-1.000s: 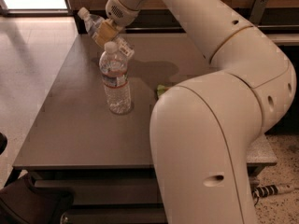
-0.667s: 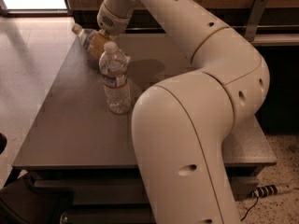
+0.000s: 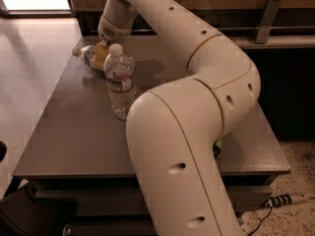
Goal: Knock blue plastic bottle over
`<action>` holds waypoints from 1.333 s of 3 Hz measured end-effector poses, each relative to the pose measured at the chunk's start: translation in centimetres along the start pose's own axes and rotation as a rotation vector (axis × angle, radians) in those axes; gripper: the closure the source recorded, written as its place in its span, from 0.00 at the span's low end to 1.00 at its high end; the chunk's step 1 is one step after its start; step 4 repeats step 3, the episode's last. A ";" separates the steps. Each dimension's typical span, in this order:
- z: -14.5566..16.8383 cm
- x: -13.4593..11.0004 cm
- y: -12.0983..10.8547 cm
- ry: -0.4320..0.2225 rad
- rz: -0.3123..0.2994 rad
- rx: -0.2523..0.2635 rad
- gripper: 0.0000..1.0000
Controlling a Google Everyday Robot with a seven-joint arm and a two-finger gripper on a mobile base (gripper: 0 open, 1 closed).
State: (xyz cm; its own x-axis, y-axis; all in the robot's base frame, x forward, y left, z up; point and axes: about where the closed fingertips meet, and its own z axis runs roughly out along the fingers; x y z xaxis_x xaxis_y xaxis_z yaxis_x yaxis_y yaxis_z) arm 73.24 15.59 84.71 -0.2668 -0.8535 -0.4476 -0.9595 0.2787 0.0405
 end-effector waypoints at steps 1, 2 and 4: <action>0.4 -0.1 0.0 0.002 -0.001 -0.003 0.58; 1.0 -0.1 0.1 0.004 -0.001 -0.008 0.27; 1.3 -0.1 0.1 0.006 -0.001 -0.011 0.05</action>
Offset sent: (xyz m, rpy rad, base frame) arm 0.0001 0.0022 -0.0030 -0.0008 0.0029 0.0021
